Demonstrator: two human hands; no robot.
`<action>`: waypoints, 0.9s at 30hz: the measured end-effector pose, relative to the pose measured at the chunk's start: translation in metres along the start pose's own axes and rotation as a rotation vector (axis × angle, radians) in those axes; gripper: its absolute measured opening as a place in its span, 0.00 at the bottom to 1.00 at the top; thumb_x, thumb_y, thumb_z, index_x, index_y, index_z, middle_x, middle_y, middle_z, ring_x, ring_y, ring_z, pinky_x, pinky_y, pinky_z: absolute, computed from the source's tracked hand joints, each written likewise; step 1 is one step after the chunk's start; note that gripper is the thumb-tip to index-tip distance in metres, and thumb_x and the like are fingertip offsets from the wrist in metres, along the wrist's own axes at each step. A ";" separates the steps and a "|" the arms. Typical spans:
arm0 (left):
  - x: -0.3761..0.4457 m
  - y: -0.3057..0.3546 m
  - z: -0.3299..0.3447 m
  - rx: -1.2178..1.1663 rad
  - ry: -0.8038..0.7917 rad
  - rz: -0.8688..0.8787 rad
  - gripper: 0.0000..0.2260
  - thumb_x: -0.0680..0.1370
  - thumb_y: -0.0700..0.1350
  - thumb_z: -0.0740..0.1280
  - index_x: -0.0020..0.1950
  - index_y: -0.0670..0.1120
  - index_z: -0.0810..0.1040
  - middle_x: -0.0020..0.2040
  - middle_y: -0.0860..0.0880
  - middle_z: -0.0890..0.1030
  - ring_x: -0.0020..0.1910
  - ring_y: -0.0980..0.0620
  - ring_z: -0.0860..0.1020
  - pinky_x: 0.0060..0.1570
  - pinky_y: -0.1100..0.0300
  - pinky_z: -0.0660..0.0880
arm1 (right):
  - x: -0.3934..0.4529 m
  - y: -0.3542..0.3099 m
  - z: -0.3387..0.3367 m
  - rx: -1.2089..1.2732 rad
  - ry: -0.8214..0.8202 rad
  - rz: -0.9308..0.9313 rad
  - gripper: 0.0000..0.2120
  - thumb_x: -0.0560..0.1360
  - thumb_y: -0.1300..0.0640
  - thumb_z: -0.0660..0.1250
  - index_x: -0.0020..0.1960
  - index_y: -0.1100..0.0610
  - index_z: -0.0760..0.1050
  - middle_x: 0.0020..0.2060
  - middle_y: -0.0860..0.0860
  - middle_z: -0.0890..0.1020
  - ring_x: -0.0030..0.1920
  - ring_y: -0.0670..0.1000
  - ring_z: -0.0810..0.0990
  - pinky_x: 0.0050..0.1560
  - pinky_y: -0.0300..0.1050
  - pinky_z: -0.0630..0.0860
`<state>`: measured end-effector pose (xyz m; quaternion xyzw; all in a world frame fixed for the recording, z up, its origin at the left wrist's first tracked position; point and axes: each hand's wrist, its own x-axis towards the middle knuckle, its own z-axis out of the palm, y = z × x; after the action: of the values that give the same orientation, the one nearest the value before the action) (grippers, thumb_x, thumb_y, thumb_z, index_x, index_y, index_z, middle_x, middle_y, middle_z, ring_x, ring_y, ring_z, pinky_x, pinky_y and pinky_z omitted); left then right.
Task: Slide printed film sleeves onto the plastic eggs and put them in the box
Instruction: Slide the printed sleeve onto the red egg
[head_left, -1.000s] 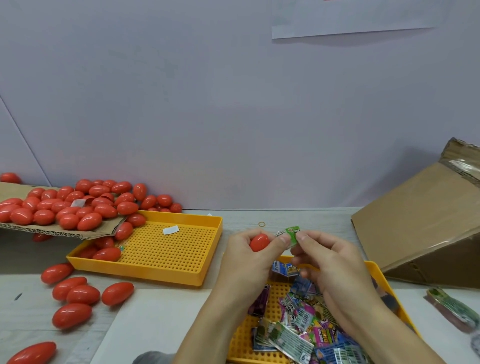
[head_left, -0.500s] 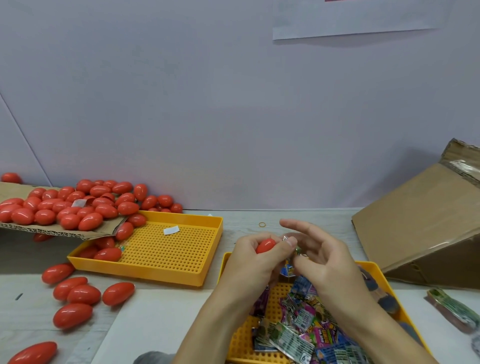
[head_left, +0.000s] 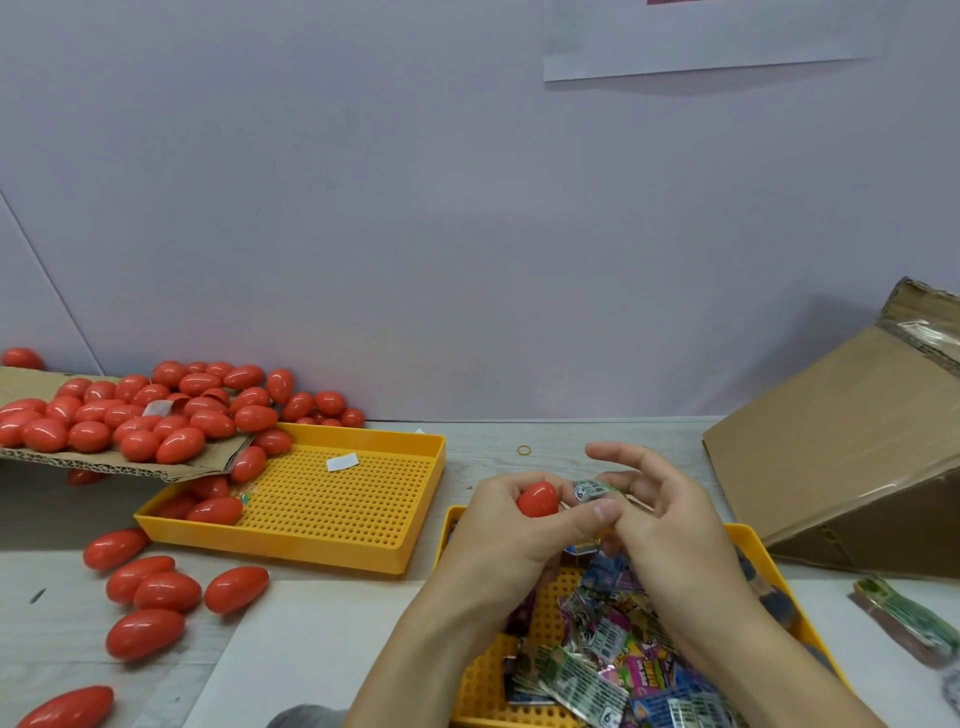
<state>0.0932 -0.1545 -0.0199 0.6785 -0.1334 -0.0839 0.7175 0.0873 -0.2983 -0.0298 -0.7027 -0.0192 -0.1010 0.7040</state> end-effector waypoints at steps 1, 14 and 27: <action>0.000 0.000 0.000 0.000 0.004 -0.003 0.11 0.71 0.47 0.78 0.39 0.47 0.77 0.30 0.52 0.71 0.26 0.55 0.67 0.28 0.62 0.65 | 0.000 0.001 0.000 -0.003 0.004 0.004 0.20 0.77 0.68 0.64 0.51 0.42 0.80 0.50 0.51 0.82 0.38 0.50 0.82 0.36 0.41 0.77; 0.002 -0.003 0.000 0.026 0.112 0.035 0.08 0.69 0.52 0.75 0.41 0.51 0.79 0.27 0.55 0.70 0.24 0.56 0.66 0.29 0.60 0.66 | -0.001 -0.002 0.002 0.029 0.002 -0.053 0.18 0.77 0.65 0.67 0.51 0.40 0.79 0.44 0.52 0.82 0.32 0.50 0.76 0.34 0.47 0.73; 0.000 -0.004 0.001 0.177 0.190 0.153 0.03 0.75 0.48 0.74 0.47 0.54 0.82 0.27 0.57 0.72 0.26 0.59 0.69 0.30 0.69 0.69 | -0.002 -0.002 0.002 -0.016 0.018 -0.108 0.18 0.76 0.66 0.69 0.52 0.42 0.79 0.42 0.50 0.83 0.42 0.57 0.84 0.41 0.55 0.82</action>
<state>0.0932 -0.1555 -0.0238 0.7320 -0.1230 0.0478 0.6684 0.0855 -0.2957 -0.0280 -0.7054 -0.0498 -0.1454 0.6920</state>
